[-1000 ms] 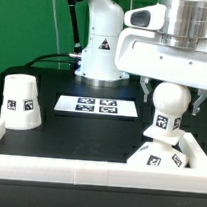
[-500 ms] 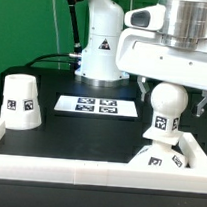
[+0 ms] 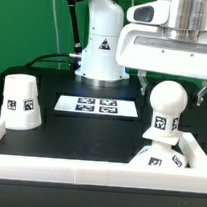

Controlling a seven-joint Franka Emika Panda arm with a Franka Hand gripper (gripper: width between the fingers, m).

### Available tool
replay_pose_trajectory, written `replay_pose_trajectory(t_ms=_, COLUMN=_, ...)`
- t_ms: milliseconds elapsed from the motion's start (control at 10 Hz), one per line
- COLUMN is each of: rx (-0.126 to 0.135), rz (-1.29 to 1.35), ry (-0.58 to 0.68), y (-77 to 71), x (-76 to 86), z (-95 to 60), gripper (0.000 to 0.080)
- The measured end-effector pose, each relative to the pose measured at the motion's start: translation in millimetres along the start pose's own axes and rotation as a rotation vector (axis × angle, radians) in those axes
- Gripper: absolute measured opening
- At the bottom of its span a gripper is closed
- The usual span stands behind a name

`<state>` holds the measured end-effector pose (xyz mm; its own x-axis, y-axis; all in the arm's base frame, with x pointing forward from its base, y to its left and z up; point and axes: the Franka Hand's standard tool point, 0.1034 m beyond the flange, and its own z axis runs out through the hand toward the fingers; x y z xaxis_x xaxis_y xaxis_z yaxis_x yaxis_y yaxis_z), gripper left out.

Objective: Assemble lamp

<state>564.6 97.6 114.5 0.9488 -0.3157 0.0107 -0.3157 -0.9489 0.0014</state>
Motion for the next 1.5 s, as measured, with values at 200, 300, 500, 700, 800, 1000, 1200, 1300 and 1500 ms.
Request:
replay_pose_trajectory(t_ms=200, rx=0.017, rz=-0.038, ry=0.018, y=16.1, x=-14.5, z=-4.7, gripper=0.0698)
replay_pose_trajectory(t_ms=300, rx=0.025, rz=-0.041, ry=0.014, y=29.9, x=-18.3, z=-8.7, gripper=0.0698)
replay_pose_trajectory(t_ms=500, rx=0.046, rz=-0.051, ry=-0.002, y=65.5, x=-25.7, z=-15.5, gripper=0.0698)
replay_pose_trajectory(t_ms=700, rx=0.055, rz=-0.102, ry=-0.015, y=107.4, x=-24.7, z=-11.0, gripper=0.0698)
replay_pose_trajectory(t_ms=800, rx=0.053, rz=-0.111, ry=-0.012, y=127.8, x=-18.9, z=-9.4, gripper=0.0698)
replay_pose_trajectory(t_ms=1000, rx=0.043, rz=-0.093, ry=-0.015, y=139.3, x=-17.7, z=3.3, gripper=0.0698)
replay_pose_trajectory(t_ms=1200, rx=0.044, rz=-0.096, ry=-0.013, y=137.1, x=-17.4, z=1.9, gripper=0.0698)
replay_pose_trajectory(t_ms=1300, rx=0.044, rz=-0.097, ry=-0.014, y=137.2, x=-17.7, z=2.8, gripper=0.0698)
replay_pose_trajectory(t_ms=1500, rx=0.042, rz=-0.100, ry=-0.018, y=140.9, x=-19.0, z=4.5, gripper=0.0698)
